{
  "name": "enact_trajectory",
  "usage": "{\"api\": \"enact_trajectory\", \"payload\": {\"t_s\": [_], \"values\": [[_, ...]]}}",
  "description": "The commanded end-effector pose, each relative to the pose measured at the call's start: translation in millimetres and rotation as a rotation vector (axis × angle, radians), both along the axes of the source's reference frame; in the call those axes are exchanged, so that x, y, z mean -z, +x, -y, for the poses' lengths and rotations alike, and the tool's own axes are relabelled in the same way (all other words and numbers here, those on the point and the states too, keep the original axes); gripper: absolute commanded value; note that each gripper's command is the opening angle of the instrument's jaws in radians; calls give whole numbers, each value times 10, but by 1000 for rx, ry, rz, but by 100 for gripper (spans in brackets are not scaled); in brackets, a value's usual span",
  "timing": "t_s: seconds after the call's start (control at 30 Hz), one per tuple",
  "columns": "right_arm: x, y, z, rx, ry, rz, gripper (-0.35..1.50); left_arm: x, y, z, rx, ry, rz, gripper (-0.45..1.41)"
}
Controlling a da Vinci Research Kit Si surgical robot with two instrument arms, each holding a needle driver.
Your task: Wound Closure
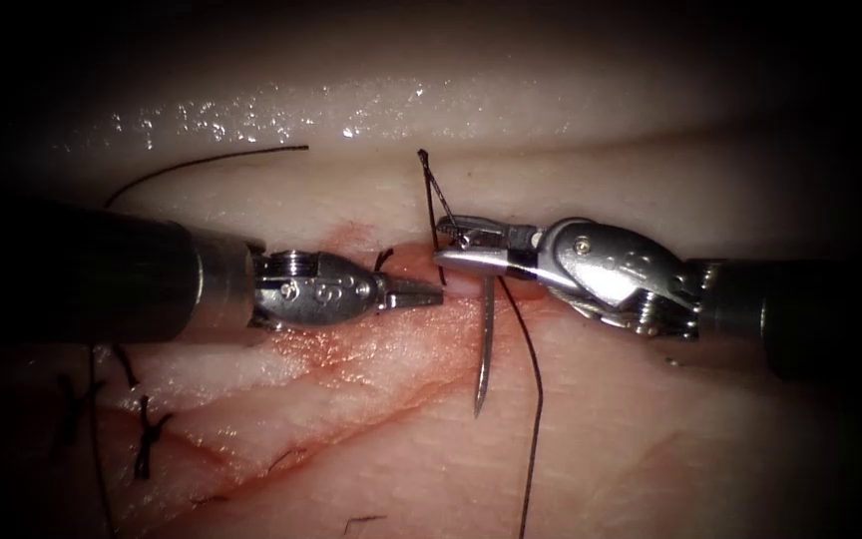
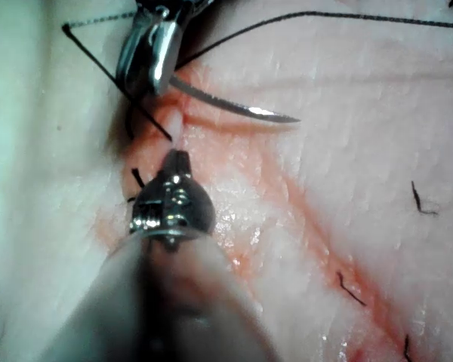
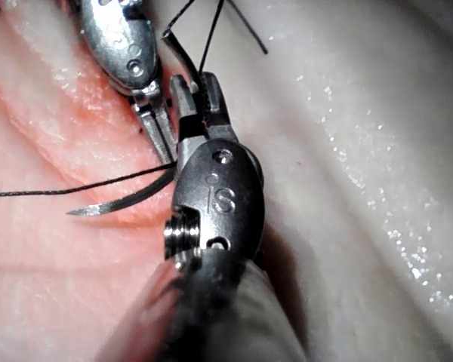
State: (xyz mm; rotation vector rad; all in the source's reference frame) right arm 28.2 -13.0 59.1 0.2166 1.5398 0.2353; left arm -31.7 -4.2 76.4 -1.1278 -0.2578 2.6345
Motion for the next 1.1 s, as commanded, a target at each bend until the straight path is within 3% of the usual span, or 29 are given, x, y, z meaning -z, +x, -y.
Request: {"api": "enact_trajectory", "payload": {"t_s": [0.03,0.33,0.63,0.67,0.7,0.8,0.97,1.1], "values": [[-7,9,-6,11,-24,-13,-35,-9,-6,1,-7,7,-10,-3],[-26,20,-17,26,-116,-43,-35,-45,1,-6,-15,2,-108,-3],[-37,27,-31,-29,-189,-66,-35,-48,2,-10,0,10,-183,2],[-38,29,-32,-32,-207,-62,-35,-48,1,-8,-18,13,-209,16],[-39,30,-34,-33,-213,-61,-35,-48,0,-5,-42,21,-243,51],[-45,31,-36,-36,-237,-56,-35,-41,-4,4,-91,42,-318,69],[-55,37,-29,-42,-265,-55,-35,-37,-11,12,-123,50,-333,83],[-65,40,-19,-44,-289,-52,-35,-28,-11,9,-121,59,-327,73]]}}
